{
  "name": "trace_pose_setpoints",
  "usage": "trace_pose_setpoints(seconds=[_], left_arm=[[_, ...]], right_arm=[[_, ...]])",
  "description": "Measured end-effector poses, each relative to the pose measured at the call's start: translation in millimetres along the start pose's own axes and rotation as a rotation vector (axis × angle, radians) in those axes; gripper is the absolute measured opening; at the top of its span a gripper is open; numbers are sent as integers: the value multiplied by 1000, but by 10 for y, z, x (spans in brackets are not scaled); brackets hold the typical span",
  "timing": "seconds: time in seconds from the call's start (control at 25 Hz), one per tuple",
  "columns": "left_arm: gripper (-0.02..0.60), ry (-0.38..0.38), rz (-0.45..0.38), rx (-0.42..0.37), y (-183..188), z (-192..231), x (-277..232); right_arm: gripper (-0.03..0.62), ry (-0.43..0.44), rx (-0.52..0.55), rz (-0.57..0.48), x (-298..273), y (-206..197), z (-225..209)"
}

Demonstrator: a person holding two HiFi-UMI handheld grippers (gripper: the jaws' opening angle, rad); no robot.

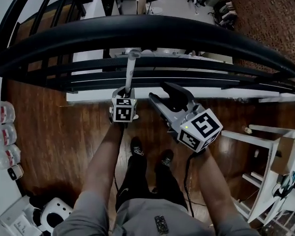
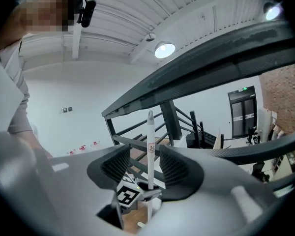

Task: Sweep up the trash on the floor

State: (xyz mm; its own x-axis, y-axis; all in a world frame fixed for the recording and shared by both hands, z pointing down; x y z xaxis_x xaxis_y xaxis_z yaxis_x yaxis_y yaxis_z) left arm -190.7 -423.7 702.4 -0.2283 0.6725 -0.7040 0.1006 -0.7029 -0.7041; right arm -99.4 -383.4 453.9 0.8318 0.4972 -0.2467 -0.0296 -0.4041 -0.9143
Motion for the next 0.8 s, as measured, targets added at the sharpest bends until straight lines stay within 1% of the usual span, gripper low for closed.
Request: trace_pose_setpoints(seconds=[0.2,0.4,0.44,0.48,0.52,0.68,0.72,0.8], left_arm=[[77,39,4,52,70,92,-137],[80,54,23,36,95,134,-244],[102,52,25,37,88,125,-249],[156,51,27,39,74,113,-254],[186,49,24,39,60,100,-257],[275,42,-2,41,45,25,-196],[290,43,-12,44,51,8,-148],[298,46,-28,52,43,-14,-11]], right_arm=[[173,-33,-28,4,230,-79,-82],[163,-65,-39,-5,431,-96,-135],[163,-71,-41,-8,468,-100,-149],[161,-77,-44,-9,502,-106,-167],[160,-84,-46,-10,533,-114,-188],[160,-107,-55,-15,663,-135,-240],[160,-112,-56,-18,713,-138,-246],[160,-123,-61,-23,832,-148,-257]])
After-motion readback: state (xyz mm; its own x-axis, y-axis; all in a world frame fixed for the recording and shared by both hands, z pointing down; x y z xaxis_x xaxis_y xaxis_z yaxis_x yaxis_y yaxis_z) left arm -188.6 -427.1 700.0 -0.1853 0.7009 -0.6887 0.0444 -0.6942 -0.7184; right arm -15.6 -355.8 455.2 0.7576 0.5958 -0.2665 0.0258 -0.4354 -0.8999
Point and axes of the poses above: the fingertips, and each gripper's own axes: x backward along the fingers, z to its left, y out of its top, the point moved 1 cm from there along x, backward along the fingers, and after that the axes turned 3 degrees about y, right-handed, at the moved point
